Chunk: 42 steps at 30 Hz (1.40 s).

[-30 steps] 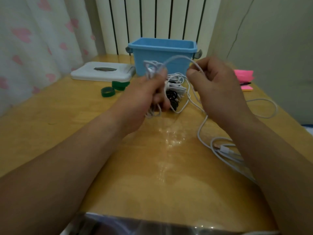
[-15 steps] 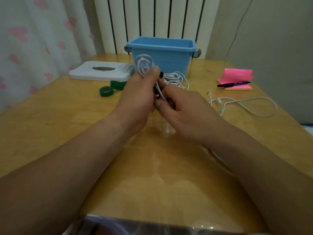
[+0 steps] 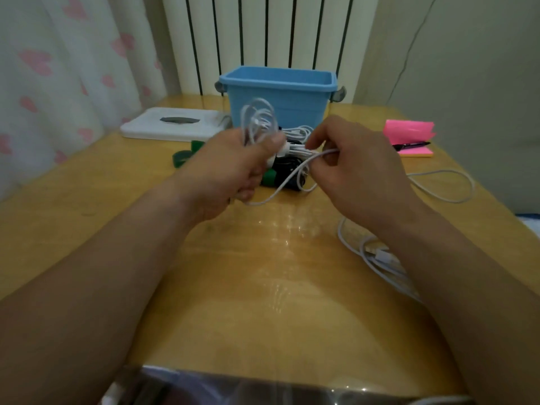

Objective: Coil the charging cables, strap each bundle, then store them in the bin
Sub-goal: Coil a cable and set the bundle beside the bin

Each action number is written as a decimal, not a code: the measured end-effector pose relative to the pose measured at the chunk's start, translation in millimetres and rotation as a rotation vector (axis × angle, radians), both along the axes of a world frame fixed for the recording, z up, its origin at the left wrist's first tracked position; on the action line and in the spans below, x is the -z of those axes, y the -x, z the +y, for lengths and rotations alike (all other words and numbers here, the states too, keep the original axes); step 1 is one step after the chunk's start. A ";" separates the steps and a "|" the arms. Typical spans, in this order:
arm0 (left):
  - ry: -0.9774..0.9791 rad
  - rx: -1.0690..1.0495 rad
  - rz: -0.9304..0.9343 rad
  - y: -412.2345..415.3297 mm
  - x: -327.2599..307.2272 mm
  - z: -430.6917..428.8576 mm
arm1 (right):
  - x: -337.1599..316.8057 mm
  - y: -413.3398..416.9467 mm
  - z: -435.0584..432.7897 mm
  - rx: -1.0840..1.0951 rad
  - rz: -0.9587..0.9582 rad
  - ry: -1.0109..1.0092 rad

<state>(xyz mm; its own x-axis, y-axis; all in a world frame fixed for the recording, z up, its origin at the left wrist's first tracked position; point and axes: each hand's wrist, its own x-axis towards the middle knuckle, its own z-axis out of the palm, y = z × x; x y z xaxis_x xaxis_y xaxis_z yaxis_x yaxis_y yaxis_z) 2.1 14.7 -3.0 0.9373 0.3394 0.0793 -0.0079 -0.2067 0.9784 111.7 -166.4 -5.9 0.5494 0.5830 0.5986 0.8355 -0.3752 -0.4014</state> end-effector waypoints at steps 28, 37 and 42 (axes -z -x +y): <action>-0.034 0.016 -0.243 -10.3 11.3 -31.3 | 8.1 13.6 15.4 -0.183 0.339 -0.226; 0.246 -0.110 -0.233 -12.8 14.1 -30.1 | 17.4 22.7 22.3 -0.223 0.246 0.130; 0.721 -0.126 -0.333 -13.7 4.6 -14.6 | 10.4 20.3 18.7 -0.214 0.163 0.102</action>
<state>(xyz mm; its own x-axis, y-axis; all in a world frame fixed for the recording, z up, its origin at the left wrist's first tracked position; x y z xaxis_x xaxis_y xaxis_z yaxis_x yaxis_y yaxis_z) 15.8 0.1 -7.6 0.8541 0.5156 0.0685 -0.3414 0.4564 0.8216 91.4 -147.7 -16.3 0.4910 0.7490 0.4449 0.8279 -0.2422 -0.5058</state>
